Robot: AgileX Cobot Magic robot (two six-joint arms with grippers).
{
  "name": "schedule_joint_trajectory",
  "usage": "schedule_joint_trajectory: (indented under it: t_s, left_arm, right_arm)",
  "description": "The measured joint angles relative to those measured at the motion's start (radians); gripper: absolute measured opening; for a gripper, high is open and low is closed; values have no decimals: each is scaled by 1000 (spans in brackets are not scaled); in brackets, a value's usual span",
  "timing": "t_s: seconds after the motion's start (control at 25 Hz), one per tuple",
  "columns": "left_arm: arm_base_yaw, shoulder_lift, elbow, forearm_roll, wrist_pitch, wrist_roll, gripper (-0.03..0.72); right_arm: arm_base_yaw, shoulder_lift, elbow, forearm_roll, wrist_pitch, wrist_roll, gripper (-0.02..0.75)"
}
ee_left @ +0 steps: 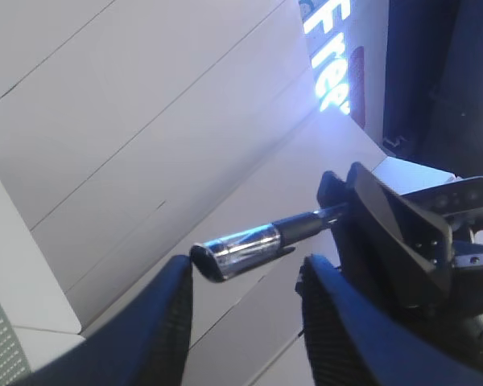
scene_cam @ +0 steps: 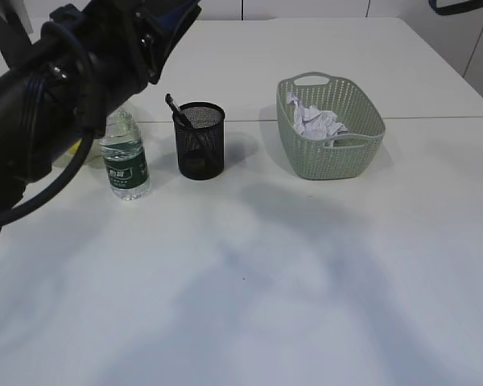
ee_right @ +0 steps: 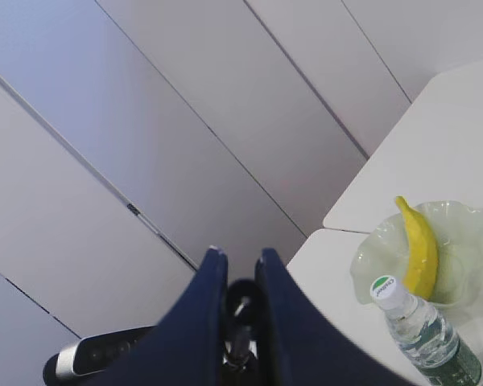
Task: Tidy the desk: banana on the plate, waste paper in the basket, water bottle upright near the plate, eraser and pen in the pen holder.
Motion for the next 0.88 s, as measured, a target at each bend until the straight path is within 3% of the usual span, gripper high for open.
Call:
schedule_joint_trajectory:
  t_s: [0.64,0.88]
  left_arm:
    - [-2,5,-65,-62,18,-79,319]
    - [-2,5,-68,-65,6,-94,319]
  right_arm:
    - [2,1,-4,26,0,0,46]
    - [46,6,-4,14,5,-4,46]
